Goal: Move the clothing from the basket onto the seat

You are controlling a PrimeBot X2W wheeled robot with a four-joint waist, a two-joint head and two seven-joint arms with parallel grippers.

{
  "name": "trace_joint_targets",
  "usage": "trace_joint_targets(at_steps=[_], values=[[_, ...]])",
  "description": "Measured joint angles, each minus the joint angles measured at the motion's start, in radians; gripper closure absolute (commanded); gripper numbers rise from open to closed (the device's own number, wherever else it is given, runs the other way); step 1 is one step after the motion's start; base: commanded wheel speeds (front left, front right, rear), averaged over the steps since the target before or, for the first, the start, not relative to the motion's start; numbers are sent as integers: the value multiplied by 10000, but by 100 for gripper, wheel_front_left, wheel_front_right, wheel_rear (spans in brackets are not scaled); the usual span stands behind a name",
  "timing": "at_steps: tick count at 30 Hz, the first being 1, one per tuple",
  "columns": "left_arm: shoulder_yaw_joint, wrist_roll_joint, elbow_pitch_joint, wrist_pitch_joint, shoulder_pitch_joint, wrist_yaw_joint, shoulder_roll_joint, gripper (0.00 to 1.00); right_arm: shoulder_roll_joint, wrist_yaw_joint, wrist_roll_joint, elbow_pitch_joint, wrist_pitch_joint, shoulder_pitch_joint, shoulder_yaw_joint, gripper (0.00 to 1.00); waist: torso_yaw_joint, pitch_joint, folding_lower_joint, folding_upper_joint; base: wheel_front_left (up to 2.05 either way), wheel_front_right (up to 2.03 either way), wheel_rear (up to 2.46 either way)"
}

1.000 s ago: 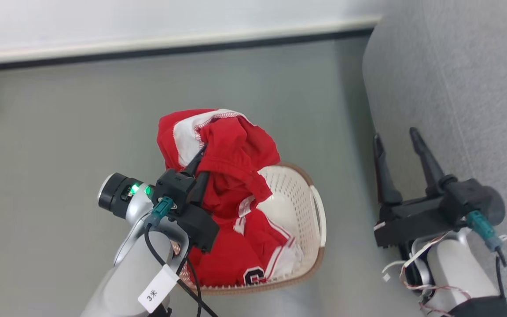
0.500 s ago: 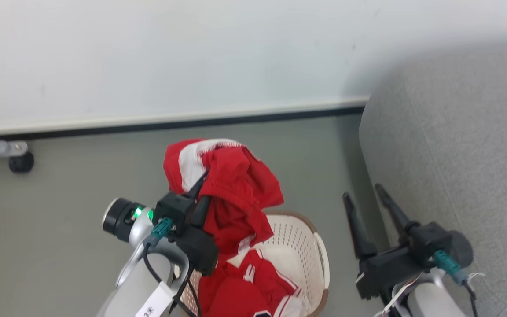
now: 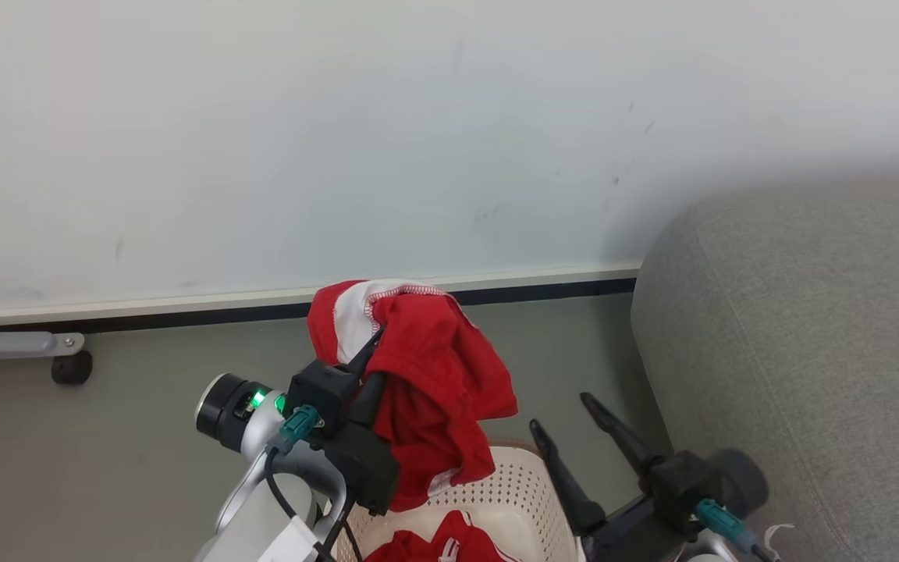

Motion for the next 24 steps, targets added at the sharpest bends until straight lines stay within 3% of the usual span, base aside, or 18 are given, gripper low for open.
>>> trace_joint_targets(at_steps=[10, 24], values=[[-291, -12, -696, 543, 5, -84, -4, 100, 31, 240, -184, 441, 0, -868, 1133, 0, 90, -86, 2, 2, 0, 0, 0], [-794, -176, -1467, 1225, 1, -163, -12, 100, 46, 328, -247, 2257, 0, -2314, 2245, 0, 515, 13, 2, 2, 0, 0, 0]])
